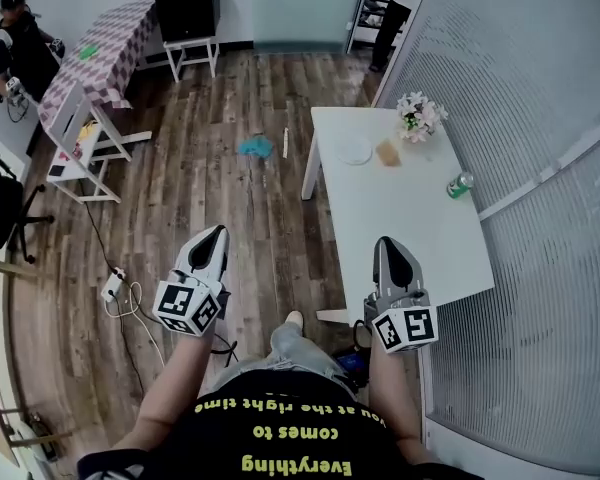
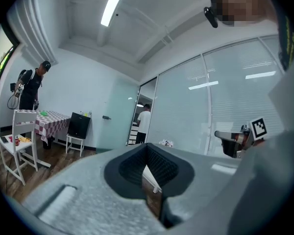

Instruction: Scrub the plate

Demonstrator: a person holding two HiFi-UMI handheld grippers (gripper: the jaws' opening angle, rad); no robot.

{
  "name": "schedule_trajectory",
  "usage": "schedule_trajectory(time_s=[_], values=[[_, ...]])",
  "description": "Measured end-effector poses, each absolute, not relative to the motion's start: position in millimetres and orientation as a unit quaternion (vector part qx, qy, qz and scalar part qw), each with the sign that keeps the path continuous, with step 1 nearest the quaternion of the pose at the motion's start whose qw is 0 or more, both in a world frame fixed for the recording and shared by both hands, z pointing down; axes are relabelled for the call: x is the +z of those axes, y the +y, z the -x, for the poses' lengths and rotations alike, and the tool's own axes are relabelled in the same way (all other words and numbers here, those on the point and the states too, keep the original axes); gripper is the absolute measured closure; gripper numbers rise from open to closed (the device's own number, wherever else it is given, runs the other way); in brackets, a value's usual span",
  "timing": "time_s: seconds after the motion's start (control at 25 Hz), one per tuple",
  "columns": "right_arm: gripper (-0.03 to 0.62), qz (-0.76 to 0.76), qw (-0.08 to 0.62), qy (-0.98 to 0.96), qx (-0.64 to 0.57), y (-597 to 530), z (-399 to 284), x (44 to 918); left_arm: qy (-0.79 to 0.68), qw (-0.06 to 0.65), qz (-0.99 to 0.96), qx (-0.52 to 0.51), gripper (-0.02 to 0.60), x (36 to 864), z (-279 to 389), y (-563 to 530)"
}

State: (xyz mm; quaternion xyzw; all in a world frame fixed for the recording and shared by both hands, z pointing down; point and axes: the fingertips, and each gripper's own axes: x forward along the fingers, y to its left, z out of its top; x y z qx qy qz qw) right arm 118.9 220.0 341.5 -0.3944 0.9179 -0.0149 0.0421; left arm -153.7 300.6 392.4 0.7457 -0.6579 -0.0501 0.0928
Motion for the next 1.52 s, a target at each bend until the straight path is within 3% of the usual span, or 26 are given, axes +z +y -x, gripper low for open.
schedule_trajectory(time_s=[1.52], values=[[0.588,0.422,0.032,0.905,-0.052,29,-149,379,-0.63,0.111,-0.768,-0.018,0.581,417,126,84]])
